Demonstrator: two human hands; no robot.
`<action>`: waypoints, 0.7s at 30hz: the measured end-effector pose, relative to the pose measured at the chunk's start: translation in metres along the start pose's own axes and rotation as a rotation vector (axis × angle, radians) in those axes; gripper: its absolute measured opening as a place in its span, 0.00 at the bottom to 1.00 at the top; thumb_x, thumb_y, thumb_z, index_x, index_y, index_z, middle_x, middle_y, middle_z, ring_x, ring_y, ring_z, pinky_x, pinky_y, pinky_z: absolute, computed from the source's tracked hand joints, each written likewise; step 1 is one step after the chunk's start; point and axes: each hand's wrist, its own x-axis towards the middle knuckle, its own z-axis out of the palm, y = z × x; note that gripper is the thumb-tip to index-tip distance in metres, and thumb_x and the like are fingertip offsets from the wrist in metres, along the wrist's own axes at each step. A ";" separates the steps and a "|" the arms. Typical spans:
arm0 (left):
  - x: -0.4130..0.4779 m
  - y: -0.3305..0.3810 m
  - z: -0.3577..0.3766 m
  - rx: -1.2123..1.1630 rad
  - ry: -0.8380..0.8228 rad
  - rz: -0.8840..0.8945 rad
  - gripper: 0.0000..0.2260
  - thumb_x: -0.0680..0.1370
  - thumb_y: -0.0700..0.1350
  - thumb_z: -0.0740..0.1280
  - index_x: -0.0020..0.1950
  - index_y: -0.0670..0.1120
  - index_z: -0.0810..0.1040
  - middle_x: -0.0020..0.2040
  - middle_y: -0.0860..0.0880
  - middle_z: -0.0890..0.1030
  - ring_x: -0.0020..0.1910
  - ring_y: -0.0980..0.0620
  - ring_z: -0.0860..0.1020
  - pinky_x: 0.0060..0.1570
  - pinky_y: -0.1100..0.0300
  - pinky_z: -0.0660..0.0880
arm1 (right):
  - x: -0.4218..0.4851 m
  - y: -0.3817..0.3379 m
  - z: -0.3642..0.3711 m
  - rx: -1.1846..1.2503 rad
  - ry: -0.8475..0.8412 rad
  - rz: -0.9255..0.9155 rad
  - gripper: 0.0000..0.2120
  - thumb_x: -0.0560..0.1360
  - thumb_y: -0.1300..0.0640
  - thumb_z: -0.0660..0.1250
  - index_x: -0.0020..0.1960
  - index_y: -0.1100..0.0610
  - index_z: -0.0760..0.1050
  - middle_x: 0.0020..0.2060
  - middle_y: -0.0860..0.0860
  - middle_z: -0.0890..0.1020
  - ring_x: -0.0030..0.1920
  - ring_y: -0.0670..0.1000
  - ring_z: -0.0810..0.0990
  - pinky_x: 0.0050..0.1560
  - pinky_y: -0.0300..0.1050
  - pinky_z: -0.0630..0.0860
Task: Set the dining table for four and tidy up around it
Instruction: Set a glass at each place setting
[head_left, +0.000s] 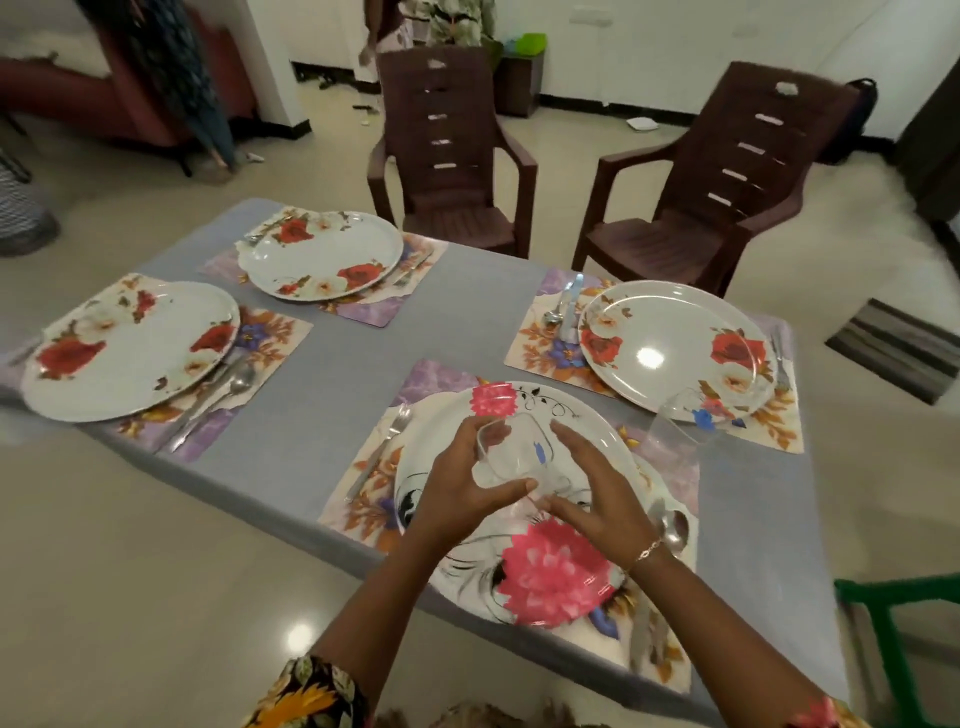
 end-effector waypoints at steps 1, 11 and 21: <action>-0.002 -0.003 -0.011 0.001 0.010 -0.003 0.28 0.64 0.54 0.74 0.60 0.55 0.68 0.57 0.61 0.75 0.59 0.62 0.74 0.57 0.72 0.70 | 0.010 -0.007 0.007 0.012 -0.039 -0.011 0.43 0.61 0.26 0.60 0.69 0.45 0.55 0.69 0.38 0.60 0.68 0.36 0.60 0.66 0.26 0.55; -0.033 -0.066 -0.183 0.022 0.069 -0.011 0.31 0.63 0.60 0.71 0.63 0.53 0.69 0.56 0.64 0.73 0.55 0.69 0.73 0.52 0.74 0.70 | 0.080 -0.115 0.155 0.221 -0.328 -0.053 0.34 0.61 0.43 0.72 0.64 0.43 0.63 0.61 0.39 0.72 0.60 0.32 0.70 0.54 0.25 0.69; -0.046 -0.124 -0.330 0.098 0.122 -0.038 0.35 0.68 0.59 0.70 0.72 0.52 0.63 0.70 0.53 0.69 0.68 0.56 0.67 0.68 0.54 0.68 | 0.146 -0.196 0.289 0.208 -0.369 -0.096 0.31 0.57 0.41 0.71 0.57 0.49 0.66 0.54 0.40 0.74 0.56 0.35 0.73 0.51 0.24 0.70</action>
